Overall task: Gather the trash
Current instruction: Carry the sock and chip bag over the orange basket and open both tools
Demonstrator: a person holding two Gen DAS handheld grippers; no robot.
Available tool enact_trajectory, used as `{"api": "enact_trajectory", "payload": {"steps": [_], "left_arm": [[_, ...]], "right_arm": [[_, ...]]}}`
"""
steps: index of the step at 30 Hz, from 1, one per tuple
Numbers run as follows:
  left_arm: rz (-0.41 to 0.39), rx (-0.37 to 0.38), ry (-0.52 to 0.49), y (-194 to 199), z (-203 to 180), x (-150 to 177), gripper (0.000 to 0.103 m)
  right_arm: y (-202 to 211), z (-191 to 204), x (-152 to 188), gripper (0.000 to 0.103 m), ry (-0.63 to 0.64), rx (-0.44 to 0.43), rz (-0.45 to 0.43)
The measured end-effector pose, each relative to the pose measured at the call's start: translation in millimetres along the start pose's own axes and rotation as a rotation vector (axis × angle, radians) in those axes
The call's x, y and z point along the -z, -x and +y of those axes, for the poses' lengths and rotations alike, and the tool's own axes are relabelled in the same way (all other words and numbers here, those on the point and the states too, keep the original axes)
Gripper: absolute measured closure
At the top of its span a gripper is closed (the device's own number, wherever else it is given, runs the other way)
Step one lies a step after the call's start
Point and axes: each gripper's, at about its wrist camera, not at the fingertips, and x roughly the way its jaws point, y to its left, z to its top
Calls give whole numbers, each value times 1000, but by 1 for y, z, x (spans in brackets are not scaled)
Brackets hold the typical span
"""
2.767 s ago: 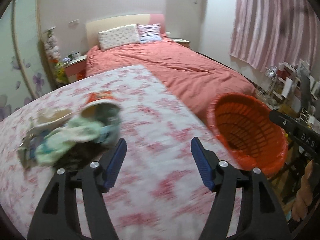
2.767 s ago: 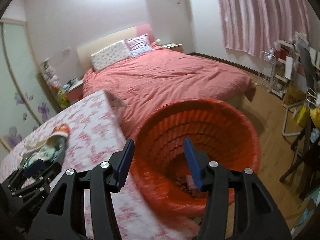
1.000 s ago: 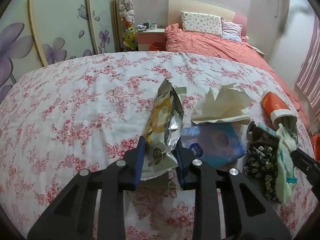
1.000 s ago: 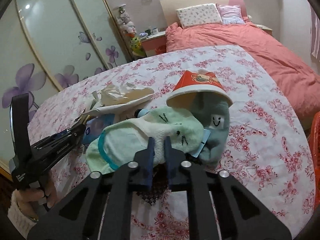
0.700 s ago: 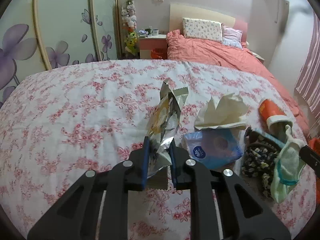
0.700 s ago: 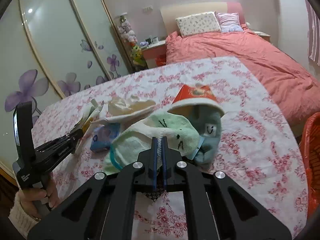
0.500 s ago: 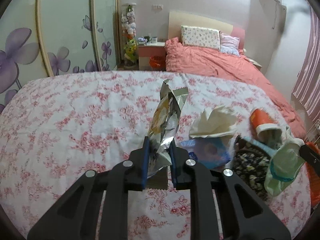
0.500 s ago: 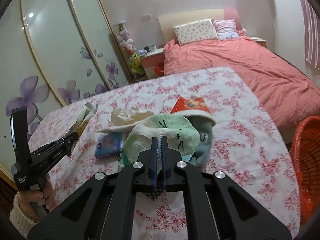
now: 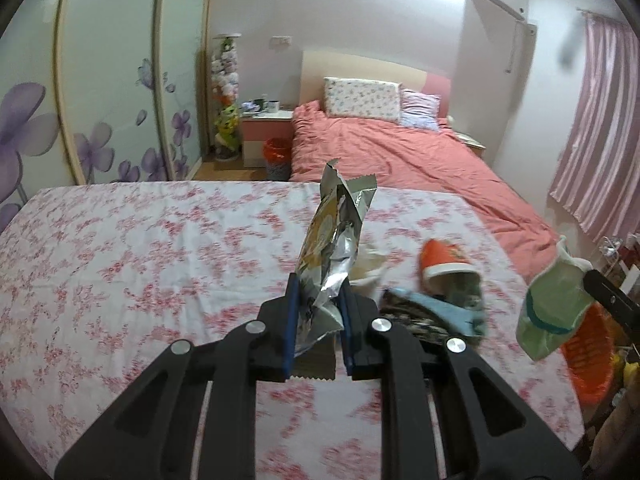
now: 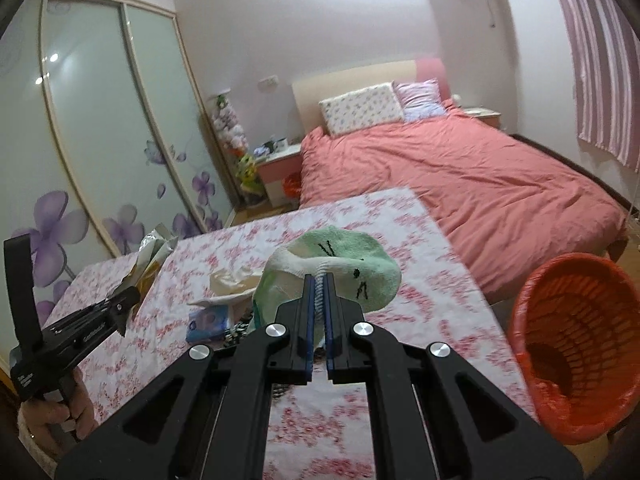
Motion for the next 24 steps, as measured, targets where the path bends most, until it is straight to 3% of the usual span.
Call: {"api": "enact_trajectory", "payload": {"steps": [24], "left_arm": [[9, 301, -151, 30, -157, 19, 84]], "right_arm": [[57, -97, 9, 99, -114, 186, -110]]}}
